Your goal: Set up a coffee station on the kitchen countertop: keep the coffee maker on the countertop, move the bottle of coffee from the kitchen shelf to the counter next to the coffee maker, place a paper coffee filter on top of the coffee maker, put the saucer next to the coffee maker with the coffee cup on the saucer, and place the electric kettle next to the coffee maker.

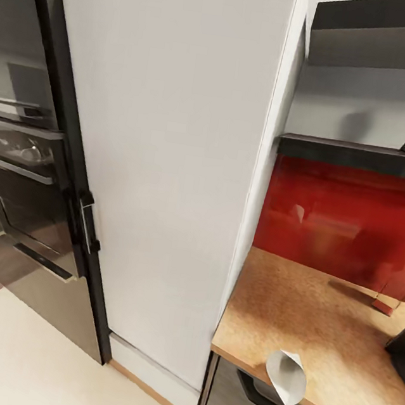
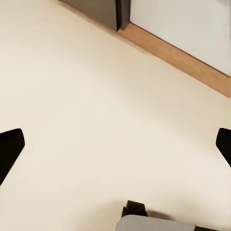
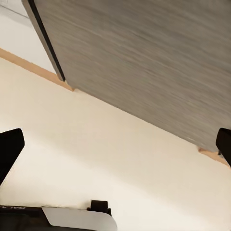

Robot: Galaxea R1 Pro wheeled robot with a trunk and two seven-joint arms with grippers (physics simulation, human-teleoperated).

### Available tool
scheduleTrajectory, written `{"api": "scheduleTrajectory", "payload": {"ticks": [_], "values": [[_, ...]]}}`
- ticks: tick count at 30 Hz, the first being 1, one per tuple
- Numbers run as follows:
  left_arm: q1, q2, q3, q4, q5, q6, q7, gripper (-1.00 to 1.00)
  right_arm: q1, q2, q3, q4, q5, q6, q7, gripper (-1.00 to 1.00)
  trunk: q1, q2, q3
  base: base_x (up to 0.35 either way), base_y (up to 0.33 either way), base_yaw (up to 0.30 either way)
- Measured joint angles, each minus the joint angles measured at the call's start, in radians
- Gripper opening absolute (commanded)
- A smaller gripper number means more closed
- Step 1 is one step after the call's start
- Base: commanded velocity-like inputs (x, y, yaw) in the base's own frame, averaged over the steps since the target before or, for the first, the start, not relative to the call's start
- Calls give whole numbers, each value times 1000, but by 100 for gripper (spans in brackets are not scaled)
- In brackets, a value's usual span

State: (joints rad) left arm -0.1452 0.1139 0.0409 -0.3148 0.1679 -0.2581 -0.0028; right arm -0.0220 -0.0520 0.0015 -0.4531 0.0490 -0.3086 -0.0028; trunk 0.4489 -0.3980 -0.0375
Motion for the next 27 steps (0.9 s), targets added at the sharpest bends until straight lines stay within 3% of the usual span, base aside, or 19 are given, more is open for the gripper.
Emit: {"api": "scheduleTrajectory", "payload": {"ticks": [15, 27], "values": [[0, -1, 0, 0, 0, 0, 0, 100, 0, 0, 0, 0, 0, 0, 0, 100, 0, 0, 0, 213, 269, -263], [0, -2, -1, 0, 0, 0, 0, 100, 0, 0, 0, 0, 0, 0, 0, 100, 0, 0, 0, 37, 303, -263]]}}
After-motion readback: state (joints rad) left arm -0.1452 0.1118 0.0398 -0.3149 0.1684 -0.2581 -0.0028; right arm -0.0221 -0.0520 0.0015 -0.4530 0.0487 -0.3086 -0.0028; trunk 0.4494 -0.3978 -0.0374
